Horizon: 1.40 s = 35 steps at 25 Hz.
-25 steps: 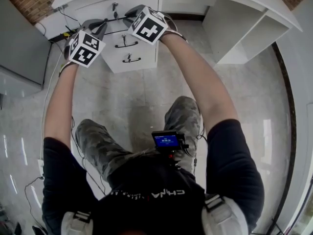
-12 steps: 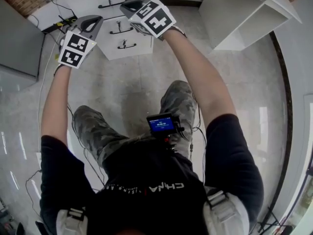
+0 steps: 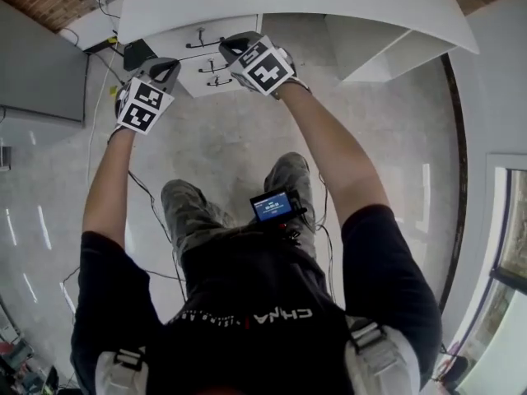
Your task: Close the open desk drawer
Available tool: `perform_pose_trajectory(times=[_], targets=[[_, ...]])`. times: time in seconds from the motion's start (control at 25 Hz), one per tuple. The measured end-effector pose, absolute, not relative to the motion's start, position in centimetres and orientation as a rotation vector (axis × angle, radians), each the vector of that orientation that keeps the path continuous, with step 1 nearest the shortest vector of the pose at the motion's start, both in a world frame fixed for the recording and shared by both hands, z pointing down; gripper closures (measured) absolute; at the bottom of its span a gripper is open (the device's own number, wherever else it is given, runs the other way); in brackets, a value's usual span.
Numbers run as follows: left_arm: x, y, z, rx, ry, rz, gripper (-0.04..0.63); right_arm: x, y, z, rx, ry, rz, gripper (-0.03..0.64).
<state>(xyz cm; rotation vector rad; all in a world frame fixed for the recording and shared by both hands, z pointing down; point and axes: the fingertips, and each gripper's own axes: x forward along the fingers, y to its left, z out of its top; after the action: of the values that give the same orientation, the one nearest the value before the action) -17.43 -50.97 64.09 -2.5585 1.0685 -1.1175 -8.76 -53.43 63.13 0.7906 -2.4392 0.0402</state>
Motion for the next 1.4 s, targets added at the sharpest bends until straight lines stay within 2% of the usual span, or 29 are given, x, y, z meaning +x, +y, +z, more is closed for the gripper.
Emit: perform_pose_trajectory(times=[0.32, 0.6, 0.84, 1.4], targets=[[-16.3, -46.4, 45.3, -2.669, 1.029, -1.17, 0.583, -7.1, -48.5, 46.4, 0.764, -2.364, 0.229, 0.601], [-14.6, -43.1, 36.3, -2.732, 1.019, -1.113, 0.583, -6.8, -45.5, 38.6, 0.775, -2.332, 0.259, 0.601], [-14.0, -41.0, 34.6, -2.763, 1.082, -1.051, 0.583, -6.6, -42.5, 36.9, 0.794, -2.348, 0.256, 0.601], [-10.7, -38.0, 34.5, -2.745, 1.161, -1.164, 0.584, -3.3, -38.0, 35.7, 0.76, -2.365, 0.219, 0.601]])
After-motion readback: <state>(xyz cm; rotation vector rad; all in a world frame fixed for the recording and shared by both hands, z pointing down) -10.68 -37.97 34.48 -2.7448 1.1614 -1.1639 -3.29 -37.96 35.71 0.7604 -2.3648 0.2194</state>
